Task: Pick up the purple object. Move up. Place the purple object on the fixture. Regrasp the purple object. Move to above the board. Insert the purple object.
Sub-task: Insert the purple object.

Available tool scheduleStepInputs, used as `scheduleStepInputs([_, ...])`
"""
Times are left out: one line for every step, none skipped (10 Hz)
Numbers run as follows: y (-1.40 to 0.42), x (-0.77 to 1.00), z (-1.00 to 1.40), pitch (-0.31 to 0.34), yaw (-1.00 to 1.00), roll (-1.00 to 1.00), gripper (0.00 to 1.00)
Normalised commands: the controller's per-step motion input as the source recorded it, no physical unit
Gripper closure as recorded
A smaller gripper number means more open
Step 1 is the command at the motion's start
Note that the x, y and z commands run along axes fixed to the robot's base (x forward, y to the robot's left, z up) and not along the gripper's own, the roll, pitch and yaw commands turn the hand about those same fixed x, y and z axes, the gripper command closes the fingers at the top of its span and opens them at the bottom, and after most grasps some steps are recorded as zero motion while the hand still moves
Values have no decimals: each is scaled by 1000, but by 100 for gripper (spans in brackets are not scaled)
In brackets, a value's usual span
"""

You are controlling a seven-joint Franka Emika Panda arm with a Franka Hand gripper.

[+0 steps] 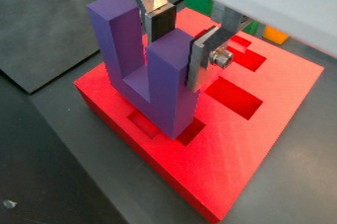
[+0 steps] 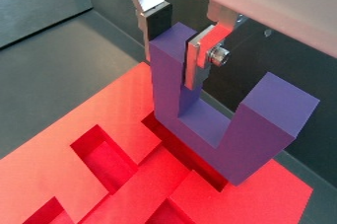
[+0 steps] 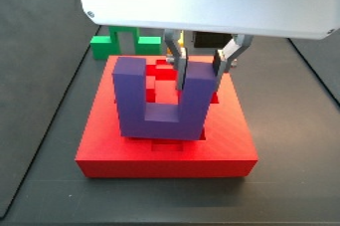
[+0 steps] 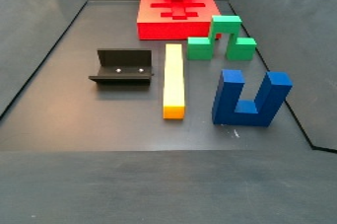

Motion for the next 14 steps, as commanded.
scheduleStepInputs([0,63,37,-43,103,41,100])
scheduleStepInputs([0,0,0,-83,49,43,100])
scheduleStepInputs([0,69,0,-86,6,66,100])
scheduleStepInputs([0,114,0,-77,0,101,100])
scheduleStepInputs([0,286,0,-54,-17,101,100])
scheduleStepInputs([23,283,0,-51,-6,127,100])
scheduleStepInputs([34,211,-97,-54,0,146,100])
scheduleStepInputs([9,183,-160,-49,0,166,100])
scheduleStepInputs([31,100,-257,-71,0,136,100])
scheduleStepInputs([6,0,-237,-69,94,150,100])
scheduleStepInputs([0,-6,-257,-83,143,134,100])
scheduleStepInputs([0,-117,-294,-96,177,120,100])
scheduleStepInputs([0,-397,-166,-130,189,0,100])
scheduleStepInputs([0,-726,-60,-187,94,0,100])
